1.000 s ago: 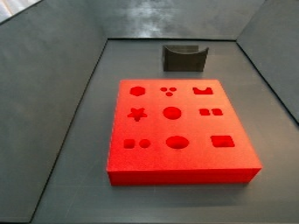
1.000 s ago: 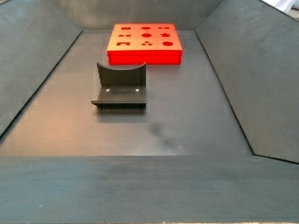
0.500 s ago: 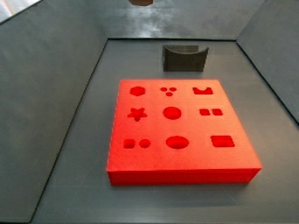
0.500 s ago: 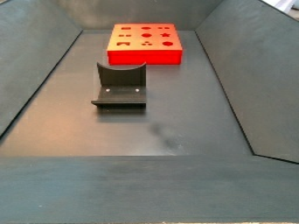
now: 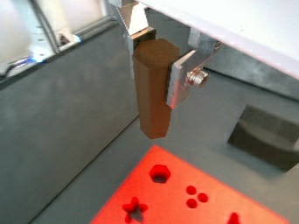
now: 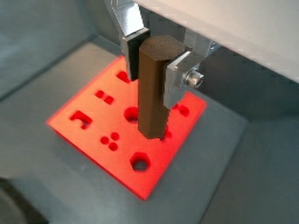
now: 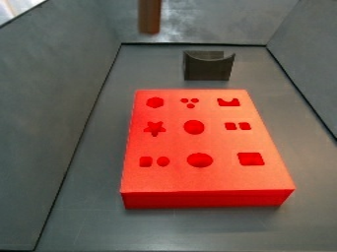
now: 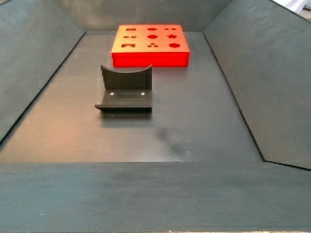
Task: Pick up the hexagon object. Move up. Place the hexagon object on the fixture. Regrasp the hexagon object. Move to above the board. Insert the hexagon object.
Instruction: Insert the hexagon object.
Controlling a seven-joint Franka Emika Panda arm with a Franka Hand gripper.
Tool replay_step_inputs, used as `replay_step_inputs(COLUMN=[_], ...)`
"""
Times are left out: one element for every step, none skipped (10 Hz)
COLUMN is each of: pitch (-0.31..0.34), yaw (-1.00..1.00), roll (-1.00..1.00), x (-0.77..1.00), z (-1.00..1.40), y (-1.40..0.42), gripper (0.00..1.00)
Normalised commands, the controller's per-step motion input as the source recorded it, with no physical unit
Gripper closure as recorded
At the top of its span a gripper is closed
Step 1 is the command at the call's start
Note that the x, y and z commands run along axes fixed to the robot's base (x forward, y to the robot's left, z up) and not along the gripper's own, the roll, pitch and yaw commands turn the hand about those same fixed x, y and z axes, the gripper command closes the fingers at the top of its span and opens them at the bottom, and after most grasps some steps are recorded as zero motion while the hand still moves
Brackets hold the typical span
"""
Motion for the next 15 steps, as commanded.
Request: replay_step_inputs(pitch=[-0.041,-0.116,-0.133,-0.067,0.0,0.019,0.0,-0.014,0.0,0.0,-0.104,-0.107,0.0,0.0,-0.004], yaw=[-0.99,-1.0,-0.96,-0.77,-0.32,0.0,0.0,0.2,0.2,0.15,0.61,0.73,0.07,0.0,0.02], roll=[-0.05,-0.04,-0.08,-0.17,-0.3,0.01,0.0,0.0,-0.09,-0.02,-0.01,0.0,0.0,-0.01,0.12], x=[-0.07,-0.05,0.0,0.35,0.41,0.0,0.16,0.06,0.0,0.05,0.0,0.0,0.0,0.04,0.09], z=[-0.84,-0.74,-0.63,-0.67,-0.17,-0.09,-0.87,-1.0,-0.41,-0.26,-0.88,-0.77,-0.03,-0.16,-0.52], y=[0.0,0.0,0.0,0.06,0.27,0.05,0.03,0.06,0.05,0.08,0.0,0.0,-0.03,0.0,0.13], gripper=[1.0,1.0,1.0,1.0,1.0,1.0,1.0,1.0,1.0,1.0,1.0,1.0,1.0,1.0,1.0])
